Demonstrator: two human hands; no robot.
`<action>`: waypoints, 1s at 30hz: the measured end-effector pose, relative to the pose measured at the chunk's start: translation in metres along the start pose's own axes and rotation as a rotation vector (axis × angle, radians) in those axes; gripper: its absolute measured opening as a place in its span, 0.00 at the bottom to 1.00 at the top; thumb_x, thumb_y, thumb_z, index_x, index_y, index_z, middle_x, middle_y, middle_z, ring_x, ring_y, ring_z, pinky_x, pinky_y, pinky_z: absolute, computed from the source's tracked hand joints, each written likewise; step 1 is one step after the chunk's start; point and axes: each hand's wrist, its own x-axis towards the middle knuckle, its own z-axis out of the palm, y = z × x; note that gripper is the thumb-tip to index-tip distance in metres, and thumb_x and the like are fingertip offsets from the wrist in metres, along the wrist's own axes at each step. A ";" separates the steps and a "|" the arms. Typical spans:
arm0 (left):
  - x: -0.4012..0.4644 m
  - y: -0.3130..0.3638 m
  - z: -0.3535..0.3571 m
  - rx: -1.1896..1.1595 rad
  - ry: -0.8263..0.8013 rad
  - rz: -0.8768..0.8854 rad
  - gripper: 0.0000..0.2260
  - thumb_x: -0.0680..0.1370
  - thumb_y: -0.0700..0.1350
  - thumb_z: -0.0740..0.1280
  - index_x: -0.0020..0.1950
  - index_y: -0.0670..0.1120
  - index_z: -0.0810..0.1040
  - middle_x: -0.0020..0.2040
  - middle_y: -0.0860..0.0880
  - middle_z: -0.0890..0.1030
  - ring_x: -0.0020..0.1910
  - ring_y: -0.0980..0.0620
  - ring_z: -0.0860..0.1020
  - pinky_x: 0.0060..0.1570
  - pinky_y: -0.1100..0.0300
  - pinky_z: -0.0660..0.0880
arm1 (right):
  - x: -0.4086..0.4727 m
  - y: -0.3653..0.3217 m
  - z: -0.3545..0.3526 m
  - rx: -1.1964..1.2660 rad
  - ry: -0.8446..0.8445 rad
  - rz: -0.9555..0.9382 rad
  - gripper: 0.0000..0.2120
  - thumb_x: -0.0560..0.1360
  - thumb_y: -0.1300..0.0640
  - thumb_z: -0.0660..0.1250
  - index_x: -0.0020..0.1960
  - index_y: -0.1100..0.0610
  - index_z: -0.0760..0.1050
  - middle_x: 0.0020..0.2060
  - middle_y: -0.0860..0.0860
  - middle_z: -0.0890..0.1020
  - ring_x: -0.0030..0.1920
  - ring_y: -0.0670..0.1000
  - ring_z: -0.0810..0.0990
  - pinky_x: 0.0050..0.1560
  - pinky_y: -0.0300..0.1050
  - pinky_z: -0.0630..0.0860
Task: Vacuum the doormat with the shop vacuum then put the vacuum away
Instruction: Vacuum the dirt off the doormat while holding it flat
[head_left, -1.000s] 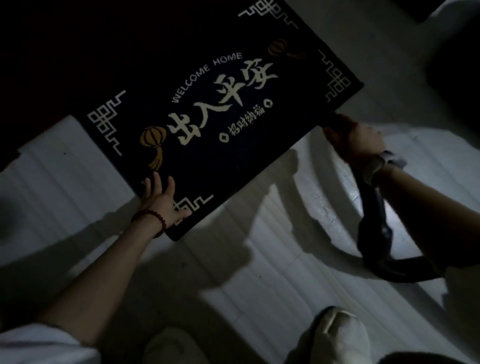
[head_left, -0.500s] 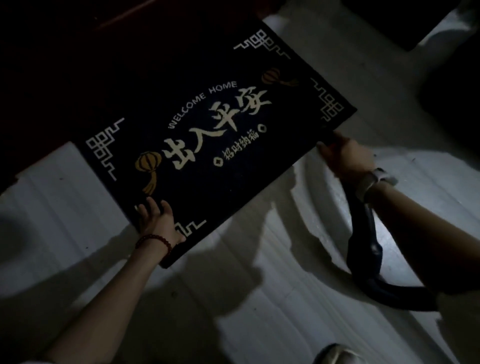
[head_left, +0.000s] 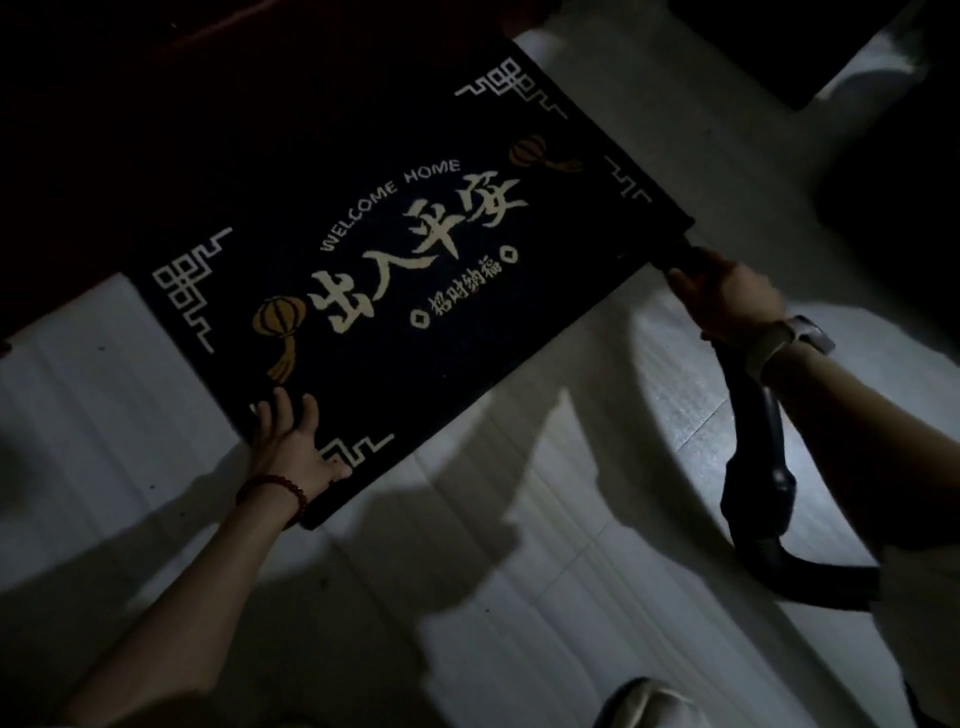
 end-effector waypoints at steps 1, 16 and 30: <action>0.000 -0.001 0.001 -0.018 0.009 0.007 0.43 0.72 0.49 0.72 0.77 0.45 0.46 0.76 0.42 0.38 0.75 0.43 0.37 0.74 0.49 0.46 | -0.001 0.003 0.005 -0.017 -0.004 0.006 0.18 0.78 0.45 0.57 0.65 0.50 0.70 0.49 0.56 0.82 0.31 0.53 0.76 0.36 0.42 0.68; -0.003 -0.012 0.000 0.017 0.041 0.060 0.44 0.71 0.57 0.70 0.76 0.51 0.44 0.77 0.47 0.39 0.76 0.47 0.39 0.73 0.46 0.47 | -0.051 -0.014 0.037 -0.047 -0.122 -0.108 0.22 0.76 0.42 0.57 0.69 0.45 0.65 0.52 0.57 0.81 0.46 0.61 0.81 0.45 0.48 0.75; 0.000 -0.062 -0.019 -0.114 0.028 0.289 0.32 0.76 0.41 0.67 0.75 0.47 0.55 0.77 0.51 0.47 0.76 0.51 0.46 0.72 0.60 0.45 | -0.110 -0.093 0.067 -0.064 -0.276 -0.378 0.23 0.76 0.39 0.54 0.70 0.41 0.60 0.45 0.53 0.82 0.42 0.56 0.81 0.43 0.49 0.77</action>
